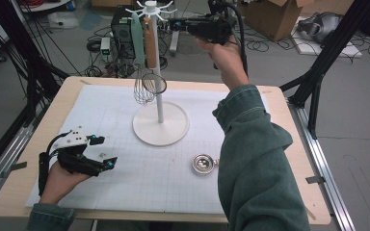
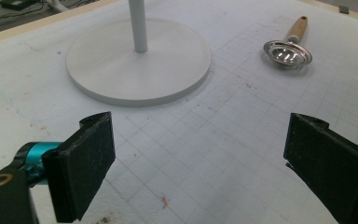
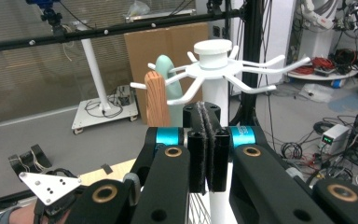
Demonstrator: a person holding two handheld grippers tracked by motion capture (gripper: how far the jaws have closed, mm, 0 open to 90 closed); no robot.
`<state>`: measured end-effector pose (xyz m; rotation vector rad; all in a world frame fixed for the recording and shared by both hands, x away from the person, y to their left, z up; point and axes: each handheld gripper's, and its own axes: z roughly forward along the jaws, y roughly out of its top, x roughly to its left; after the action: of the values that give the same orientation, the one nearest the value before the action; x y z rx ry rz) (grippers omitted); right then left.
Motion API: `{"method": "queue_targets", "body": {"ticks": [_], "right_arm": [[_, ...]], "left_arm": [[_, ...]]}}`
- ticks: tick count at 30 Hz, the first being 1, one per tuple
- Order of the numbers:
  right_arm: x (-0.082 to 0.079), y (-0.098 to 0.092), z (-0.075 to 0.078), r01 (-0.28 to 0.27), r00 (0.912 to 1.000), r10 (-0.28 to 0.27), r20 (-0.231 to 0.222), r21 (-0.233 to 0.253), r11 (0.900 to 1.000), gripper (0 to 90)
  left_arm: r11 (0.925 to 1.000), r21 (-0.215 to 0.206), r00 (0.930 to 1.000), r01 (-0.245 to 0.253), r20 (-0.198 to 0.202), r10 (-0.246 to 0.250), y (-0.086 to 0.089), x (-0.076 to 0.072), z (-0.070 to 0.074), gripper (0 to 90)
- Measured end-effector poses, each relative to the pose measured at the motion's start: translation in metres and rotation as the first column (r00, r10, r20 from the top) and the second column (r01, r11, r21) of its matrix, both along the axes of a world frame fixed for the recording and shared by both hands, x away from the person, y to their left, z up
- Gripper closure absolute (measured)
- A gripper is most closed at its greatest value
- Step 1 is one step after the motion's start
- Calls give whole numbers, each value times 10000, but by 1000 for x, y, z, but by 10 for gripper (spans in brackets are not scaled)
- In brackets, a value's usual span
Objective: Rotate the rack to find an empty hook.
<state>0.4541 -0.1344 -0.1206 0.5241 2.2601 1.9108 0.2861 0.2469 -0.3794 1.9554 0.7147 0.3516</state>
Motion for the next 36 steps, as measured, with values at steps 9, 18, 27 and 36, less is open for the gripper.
{"method": "queue_targets", "body": {"ticks": [9,18,27,36], "right_arm": [[-6,9,3,-49,9999,51,156,-119,9999,896],[-15,20,9,-84,9991,101,424,-402,9992,896],[-21,30,10,-57,9981,90,609,-540,9985,896],[-25,41,10,-9,9969,69,790,-763,9971,896]], "left_arm": [[9999,-168,10000,2,62,-1,0,-2,3,93],[9999,-120,10000,48,58,-47,-1,-2,3,93],[9999,-146,10000,49,84,-48,0,-2,4,93],[9998,-179,9999,44,92,-42,1,-3,5,93]]}}
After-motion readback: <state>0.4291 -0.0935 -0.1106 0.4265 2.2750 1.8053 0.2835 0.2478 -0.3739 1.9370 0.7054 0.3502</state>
